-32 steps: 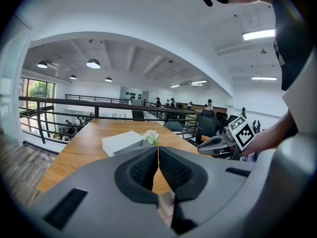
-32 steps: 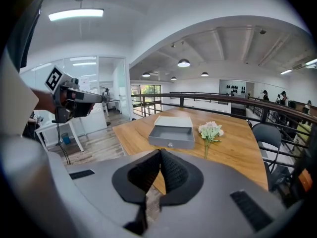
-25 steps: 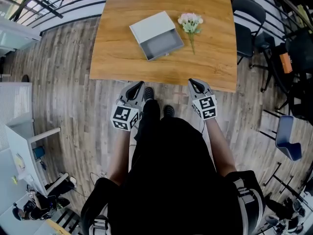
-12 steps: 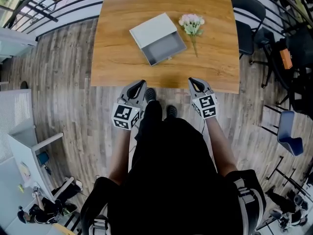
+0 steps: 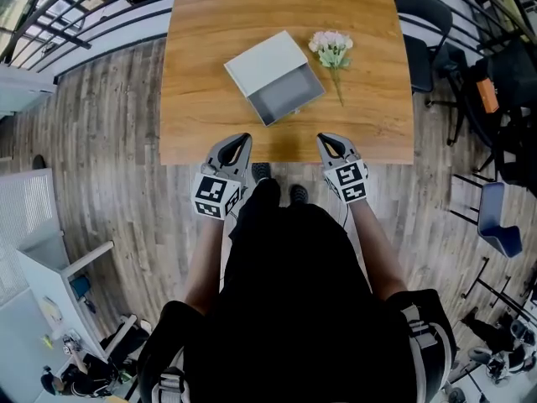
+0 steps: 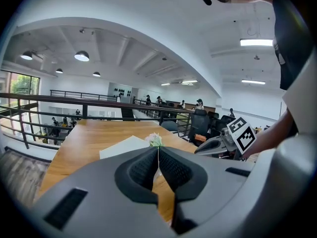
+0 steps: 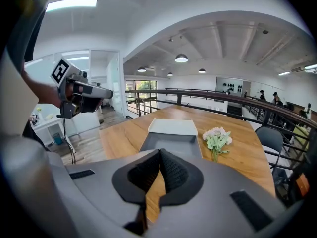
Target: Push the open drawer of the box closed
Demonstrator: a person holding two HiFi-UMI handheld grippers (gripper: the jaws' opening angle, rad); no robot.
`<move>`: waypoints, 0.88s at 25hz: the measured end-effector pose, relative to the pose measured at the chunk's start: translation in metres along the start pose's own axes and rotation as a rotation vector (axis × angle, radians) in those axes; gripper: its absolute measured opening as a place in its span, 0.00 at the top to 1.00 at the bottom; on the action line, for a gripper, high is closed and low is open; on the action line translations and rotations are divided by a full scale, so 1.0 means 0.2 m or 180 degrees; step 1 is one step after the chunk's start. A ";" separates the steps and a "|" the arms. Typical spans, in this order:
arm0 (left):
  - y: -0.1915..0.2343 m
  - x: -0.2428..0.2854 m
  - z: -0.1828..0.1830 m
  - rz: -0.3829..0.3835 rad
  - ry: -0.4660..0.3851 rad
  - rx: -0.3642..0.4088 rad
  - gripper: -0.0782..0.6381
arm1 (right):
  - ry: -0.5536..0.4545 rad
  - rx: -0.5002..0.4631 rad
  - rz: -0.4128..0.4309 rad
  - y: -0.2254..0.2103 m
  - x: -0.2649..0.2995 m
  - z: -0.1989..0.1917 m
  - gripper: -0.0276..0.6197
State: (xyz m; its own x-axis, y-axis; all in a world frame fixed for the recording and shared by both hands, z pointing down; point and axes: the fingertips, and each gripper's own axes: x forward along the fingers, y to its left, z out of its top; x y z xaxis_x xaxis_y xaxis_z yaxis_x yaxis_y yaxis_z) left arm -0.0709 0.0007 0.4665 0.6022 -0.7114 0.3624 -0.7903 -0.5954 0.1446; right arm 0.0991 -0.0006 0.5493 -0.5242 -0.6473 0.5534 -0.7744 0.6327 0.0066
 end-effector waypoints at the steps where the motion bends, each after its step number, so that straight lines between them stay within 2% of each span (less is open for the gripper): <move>1: 0.03 0.01 0.01 -0.0018 -0.0002 0.0004 0.86 | 0.0004 0.0011 -0.0011 0.00 0.02 0.02 0.93; 6: 0.17 0.06 0.04 -0.0135 0.0038 0.0047 0.86 | 0.0025 0.0012 -0.0122 0.01 0.09 0.07 0.93; 11: 0.25 0.14 0.12 -0.0340 0.0030 0.0224 0.86 | -0.0004 0.0190 -0.0416 -0.08 0.11 0.09 0.93; 15: 0.33 0.17 0.12 -0.0461 0.0098 0.0331 0.86 | 0.0037 0.0280 -0.0609 -0.12 0.17 0.05 0.93; 22: 0.41 0.22 0.09 -0.0615 0.0216 0.0388 0.86 | 0.0036 0.0438 -0.0712 -0.10 0.29 0.06 0.93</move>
State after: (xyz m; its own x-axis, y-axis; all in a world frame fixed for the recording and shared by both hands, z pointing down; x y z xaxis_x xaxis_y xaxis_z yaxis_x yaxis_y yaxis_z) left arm -0.1066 -0.0869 0.4778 0.7287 -0.5556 0.4004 -0.6392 -0.7616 0.1065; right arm 0.0807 -0.0556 0.5716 -0.3312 -0.7592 0.5603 -0.9119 0.4102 0.0168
